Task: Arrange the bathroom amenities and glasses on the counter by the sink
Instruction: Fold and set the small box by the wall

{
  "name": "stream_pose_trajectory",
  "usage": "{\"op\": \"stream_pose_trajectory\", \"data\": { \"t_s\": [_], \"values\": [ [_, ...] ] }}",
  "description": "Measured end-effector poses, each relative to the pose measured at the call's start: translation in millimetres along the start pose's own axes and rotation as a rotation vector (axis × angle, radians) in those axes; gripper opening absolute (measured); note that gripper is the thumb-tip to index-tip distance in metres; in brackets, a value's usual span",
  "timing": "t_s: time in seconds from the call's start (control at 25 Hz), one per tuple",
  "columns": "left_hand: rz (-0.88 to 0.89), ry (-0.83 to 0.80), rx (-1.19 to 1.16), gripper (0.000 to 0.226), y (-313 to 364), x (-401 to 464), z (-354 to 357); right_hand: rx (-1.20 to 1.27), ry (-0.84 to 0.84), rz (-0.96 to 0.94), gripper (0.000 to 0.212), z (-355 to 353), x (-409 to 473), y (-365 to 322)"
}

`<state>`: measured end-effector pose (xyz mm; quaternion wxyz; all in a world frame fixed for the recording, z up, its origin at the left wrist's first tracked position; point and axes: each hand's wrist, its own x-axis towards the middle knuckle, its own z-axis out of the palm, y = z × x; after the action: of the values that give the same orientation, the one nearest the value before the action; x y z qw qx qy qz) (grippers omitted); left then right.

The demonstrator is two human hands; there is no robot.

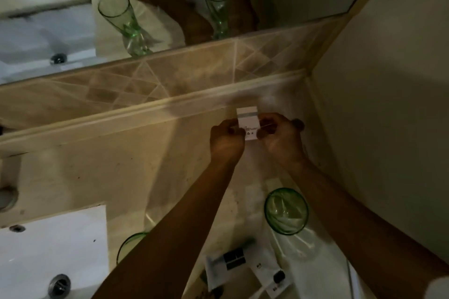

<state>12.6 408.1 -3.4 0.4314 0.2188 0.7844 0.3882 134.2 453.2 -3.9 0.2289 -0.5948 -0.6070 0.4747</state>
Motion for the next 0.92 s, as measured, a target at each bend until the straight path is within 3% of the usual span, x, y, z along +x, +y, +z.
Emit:
{"op": "stream_pose_trajectory", "data": {
  "t_s": [0.16,0.44,0.56,0.72,0.92],
  "values": [
    [-0.035,-0.041,0.06,0.04,8.9,13.4,6.6,-0.056,-0.093,-0.028,0.04,15.3,27.3,21.1],
    [0.023,-0.078,0.141,0.037,7.8,25.4,7.4,-0.232,-0.063,0.038,0.037,24.4,50.2,28.3],
    [-0.015,-0.068,0.141,0.039,7.6,26.7,6.1,-0.081,-0.049,0.089,0.039,20.2,43.5,19.0],
    [-0.029,-0.004,0.129,0.043,-0.6,7.1,-5.3,0.04,0.106,0.083,0.039,-8.7,11.7,7.0],
    [0.02,-0.059,0.077,0.023,-30.7,-80.2,-40.8,0.039,0.259,0.09,0.026,-54.9,-78.5,6.7]
  ]
}}
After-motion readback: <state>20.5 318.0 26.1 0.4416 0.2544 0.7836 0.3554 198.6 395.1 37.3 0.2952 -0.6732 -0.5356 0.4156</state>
